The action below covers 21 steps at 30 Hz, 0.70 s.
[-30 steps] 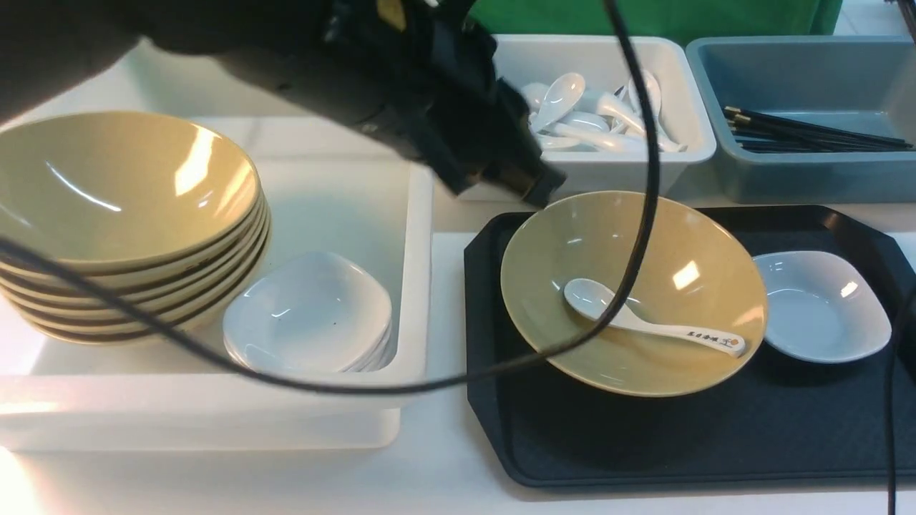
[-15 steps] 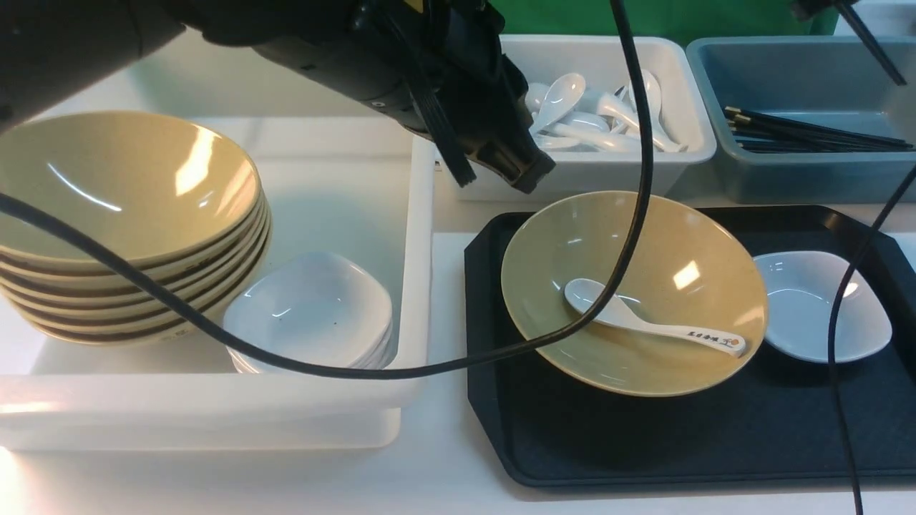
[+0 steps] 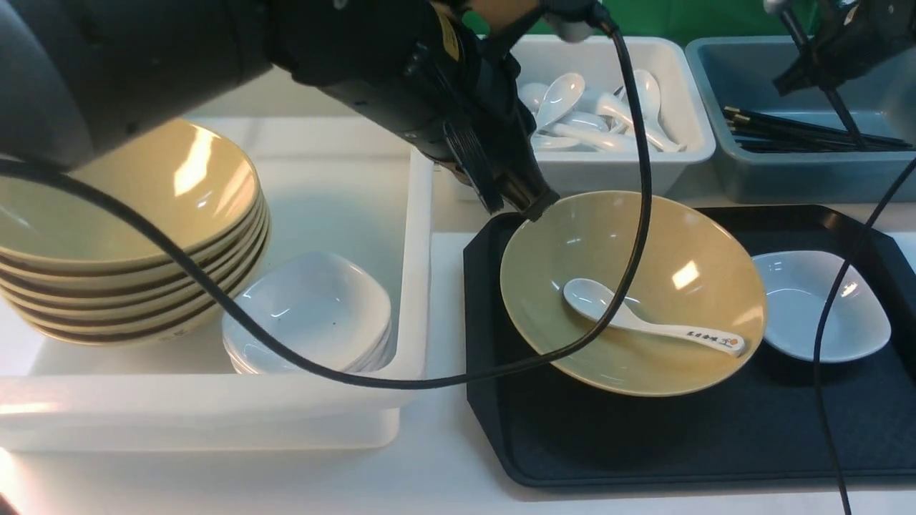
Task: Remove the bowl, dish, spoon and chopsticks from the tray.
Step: Use the right arm to put the chopsticks into the small storage box on the right, then use the right arm to grab the soup spoon in the middle
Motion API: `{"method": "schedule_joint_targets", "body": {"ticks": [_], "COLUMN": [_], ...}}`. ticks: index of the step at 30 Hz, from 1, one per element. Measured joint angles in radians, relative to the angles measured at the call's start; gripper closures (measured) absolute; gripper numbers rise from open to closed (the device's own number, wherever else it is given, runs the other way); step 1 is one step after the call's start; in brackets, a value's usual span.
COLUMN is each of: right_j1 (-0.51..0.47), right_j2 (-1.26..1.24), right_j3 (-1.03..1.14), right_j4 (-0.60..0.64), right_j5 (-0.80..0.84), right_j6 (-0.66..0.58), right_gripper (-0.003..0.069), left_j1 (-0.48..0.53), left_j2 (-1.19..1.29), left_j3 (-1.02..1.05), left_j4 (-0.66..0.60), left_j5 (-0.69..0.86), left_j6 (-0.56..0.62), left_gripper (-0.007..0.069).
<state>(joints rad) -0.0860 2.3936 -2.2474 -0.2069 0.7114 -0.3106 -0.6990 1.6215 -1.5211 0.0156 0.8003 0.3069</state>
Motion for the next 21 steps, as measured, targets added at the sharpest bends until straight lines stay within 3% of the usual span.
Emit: {"method": "schedule_joint_targets", "body": {"ticks": [4, 8, 14, 17, 21], "right_j1": [0.000, 0.000, 0.000, 0.006, 0.052], "right_j2": [-0.029, -0.108, -0.270, -0.334, -0.435], "right_j3": [0.000, 0.000, -0.002, -0.003, 0.054], "right_j4": [-0.003, 0.006, 0.102, 0.162, 0.270], "right_j5": [0.147, 0.263, 0.412, 0.504, 0.538], "right_j6": [0.053, 0.079, 0.022, -0.035, -0.084], "right_gripper": [0.0258, 0.0205, 0.0205, 0.0226, 0.0288], "left_j1": [0.000, 0.000, 0.077, 0.188, 0.354], "left_j2": [0.012, 0.012, 0.012, 0.012, 0.012], "left_j3": [0.000, 0.000, -0.023, -0.029, -0.030], "left_j4": [0.001, 0.008, -0.039, -0.130, -0.318], "left_j5": [-0.020, -0.029, 0.055, 0.116, 0.164], "left_j6": [0.000, 0.000, -0.039, -0.024, 0.115], "left_gripper": [0.0636, 0.0636, 0.0636, 0.0636, 0.0636]}}
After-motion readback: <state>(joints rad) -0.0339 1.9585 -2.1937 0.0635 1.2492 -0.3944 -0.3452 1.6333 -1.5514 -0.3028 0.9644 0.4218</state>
